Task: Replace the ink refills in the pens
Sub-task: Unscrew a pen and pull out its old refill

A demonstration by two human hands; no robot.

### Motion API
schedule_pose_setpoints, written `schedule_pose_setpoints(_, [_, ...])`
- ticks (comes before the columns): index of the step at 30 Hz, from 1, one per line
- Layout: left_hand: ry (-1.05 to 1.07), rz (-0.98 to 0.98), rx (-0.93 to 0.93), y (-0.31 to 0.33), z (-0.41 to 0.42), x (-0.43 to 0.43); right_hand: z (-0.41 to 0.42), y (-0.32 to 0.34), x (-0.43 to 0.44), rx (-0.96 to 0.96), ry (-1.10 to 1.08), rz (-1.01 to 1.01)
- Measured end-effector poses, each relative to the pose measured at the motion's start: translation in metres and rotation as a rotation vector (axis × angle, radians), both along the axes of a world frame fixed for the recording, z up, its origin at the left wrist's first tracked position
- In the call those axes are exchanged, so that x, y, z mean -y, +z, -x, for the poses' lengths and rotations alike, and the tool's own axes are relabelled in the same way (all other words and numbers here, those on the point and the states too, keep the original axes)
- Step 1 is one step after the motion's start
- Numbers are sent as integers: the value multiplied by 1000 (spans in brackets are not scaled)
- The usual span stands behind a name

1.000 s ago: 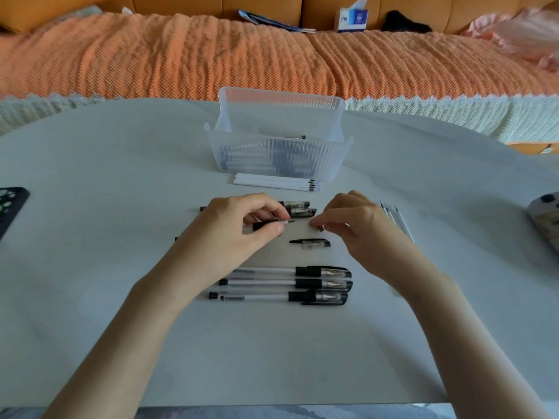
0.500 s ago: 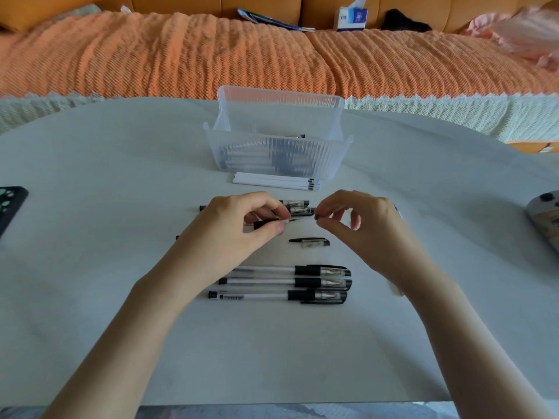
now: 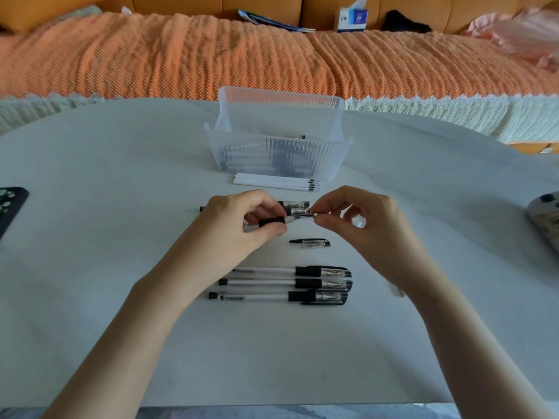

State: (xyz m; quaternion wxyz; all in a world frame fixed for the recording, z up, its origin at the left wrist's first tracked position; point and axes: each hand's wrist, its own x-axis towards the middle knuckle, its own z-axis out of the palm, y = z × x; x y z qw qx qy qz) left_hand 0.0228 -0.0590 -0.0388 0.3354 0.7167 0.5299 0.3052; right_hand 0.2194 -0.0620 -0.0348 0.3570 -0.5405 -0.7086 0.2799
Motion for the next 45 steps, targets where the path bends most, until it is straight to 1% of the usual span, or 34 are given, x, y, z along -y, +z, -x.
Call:
schedule_pose_setpoints(12, [-29, -17, -9, -2, -6, 1, 6, 1, 2, 2, 83, 32])
schedule_pose_setpoints(20, [-50, -46, -22, -2, -8, 3, 8, -5, 0, 90, 107, 42])
schedule_pose_setpoints(24, [-45, -40, -11, -2, -7, 3, 4, -5, 1, 14, 124, 68])
schedule_pose_setpoints(31, [-46, -47, -23, -2, -7, 4, 6, -7, 1, 80, 107, 65])
schedule_pose_setpoints(35, [-43, -46, -18, -1, -6, 4, 5, -5, 1, 37, 114, 66])
schedule_pose_setpoints(42, [-46, -35, -3, -1, -7, 4, 6, -7, 2, 75, 93, 57])
schedule_pose_setpoints(45, [-44, -38, -11, -1, -6, 4, 5, -6, 1, 42, 106, 69])
